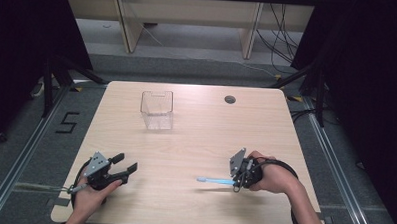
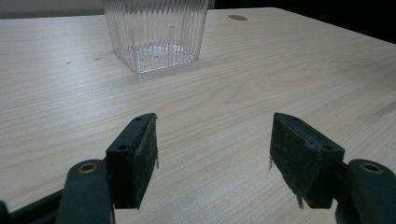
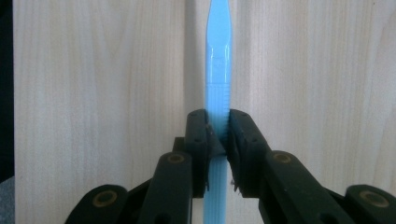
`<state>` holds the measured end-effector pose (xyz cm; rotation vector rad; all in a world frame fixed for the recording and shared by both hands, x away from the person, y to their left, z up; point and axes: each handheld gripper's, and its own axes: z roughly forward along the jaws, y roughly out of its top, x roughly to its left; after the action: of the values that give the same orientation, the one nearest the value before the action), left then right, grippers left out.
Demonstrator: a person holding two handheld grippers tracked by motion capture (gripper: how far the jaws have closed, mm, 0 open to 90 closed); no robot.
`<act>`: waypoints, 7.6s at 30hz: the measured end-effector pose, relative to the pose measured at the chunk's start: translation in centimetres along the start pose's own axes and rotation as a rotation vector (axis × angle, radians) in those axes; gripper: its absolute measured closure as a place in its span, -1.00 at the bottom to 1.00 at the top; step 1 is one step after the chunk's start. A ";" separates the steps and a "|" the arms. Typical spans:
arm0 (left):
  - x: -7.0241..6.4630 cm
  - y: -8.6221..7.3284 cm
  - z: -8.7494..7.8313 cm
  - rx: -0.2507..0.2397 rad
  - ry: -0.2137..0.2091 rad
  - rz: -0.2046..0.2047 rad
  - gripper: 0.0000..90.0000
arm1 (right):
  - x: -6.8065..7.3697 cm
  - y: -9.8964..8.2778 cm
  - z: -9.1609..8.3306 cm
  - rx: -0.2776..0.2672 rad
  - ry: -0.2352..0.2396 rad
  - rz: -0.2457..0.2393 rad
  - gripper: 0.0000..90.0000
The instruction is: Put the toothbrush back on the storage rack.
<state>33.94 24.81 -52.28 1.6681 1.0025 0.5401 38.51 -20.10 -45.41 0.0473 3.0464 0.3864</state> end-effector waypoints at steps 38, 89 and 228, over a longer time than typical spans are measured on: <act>0.0 0.0 0.1 -0.013 -0.011 -0.005 -0.30 | 0.1 -1.9 0.3 -0.628 -0.152 0.177 0.76; -5.2 7.2 3.7 -0.156 -0.254 0.021 -0.23 | 1.1 -1.3 1.8 -1.136 -0.394 0.451 0.75; -5.0 13.4 6.2 -0.202 -0.228 0.135 0.86 | 2.6 -1.1 3.7 -1.058 -0.584 0.669 -0.24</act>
<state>40.56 16.14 -41.19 1.5817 0.6519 0.5085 36.16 -20.17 -49.46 0.9043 1.8626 1.5884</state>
